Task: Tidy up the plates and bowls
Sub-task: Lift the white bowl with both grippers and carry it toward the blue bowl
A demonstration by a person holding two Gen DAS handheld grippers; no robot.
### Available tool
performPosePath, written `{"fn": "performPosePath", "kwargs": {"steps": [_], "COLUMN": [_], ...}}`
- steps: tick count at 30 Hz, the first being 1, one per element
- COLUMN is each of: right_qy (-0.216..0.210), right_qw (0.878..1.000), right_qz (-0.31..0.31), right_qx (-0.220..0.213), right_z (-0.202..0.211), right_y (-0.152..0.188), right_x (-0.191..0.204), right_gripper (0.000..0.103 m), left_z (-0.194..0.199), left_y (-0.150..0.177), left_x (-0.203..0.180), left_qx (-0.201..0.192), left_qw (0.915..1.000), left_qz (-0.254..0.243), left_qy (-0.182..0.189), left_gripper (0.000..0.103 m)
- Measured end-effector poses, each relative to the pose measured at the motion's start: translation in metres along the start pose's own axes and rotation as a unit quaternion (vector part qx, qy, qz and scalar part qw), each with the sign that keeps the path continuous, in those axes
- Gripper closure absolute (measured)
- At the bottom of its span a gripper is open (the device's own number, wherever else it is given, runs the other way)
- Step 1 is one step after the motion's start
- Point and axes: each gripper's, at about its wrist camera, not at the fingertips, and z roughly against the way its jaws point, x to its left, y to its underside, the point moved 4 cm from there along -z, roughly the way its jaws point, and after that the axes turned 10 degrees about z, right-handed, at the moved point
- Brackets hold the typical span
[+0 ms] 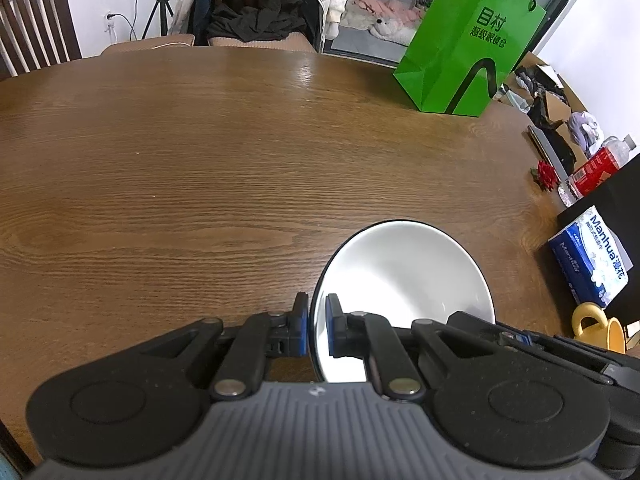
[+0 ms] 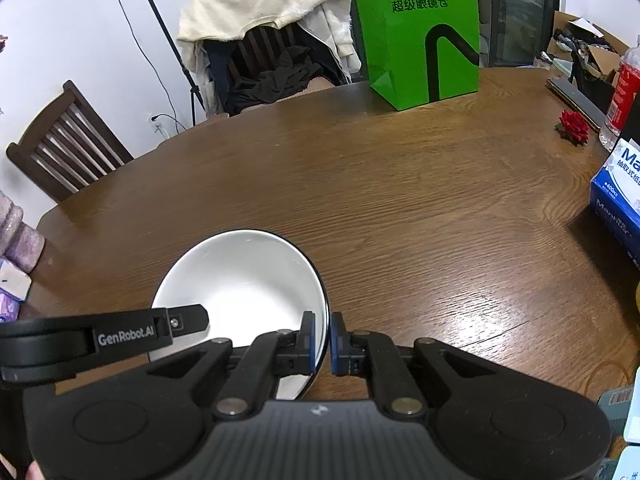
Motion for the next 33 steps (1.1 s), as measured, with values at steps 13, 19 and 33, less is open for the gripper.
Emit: {"fn": "performPosePath", "kwargs": {"steps": [13,19,33], "right_qy": [-0.007,-0.007,-0.013], "right_qw": [1.000,1.000,1.000], "right_qz": [0.008,0.011,0.024], "right_qx": [-0.005,-0.009,-0.013], "right_z": [0.025,0.035,0.052], "right_y": [0.011,0.013,0.023], "right_x": [0.024,0.036,0.067], "right_gripper": [0.096,0.096,0.096], "left_z": [0.030,0.041,0.070], "left_y": [0.010,0.013,0.023], "left_x": [0.017,0.025,0.052], "left_qx": [-0.013,-0.017,-0.030], "left_qw": [0.9999,0.9998,0.9994], "left_qz": [0.004,0.006,0.017], "left_qy": [0.000,0.001,0.001], "left_gripper": [0.094,0.094,0.094]}}
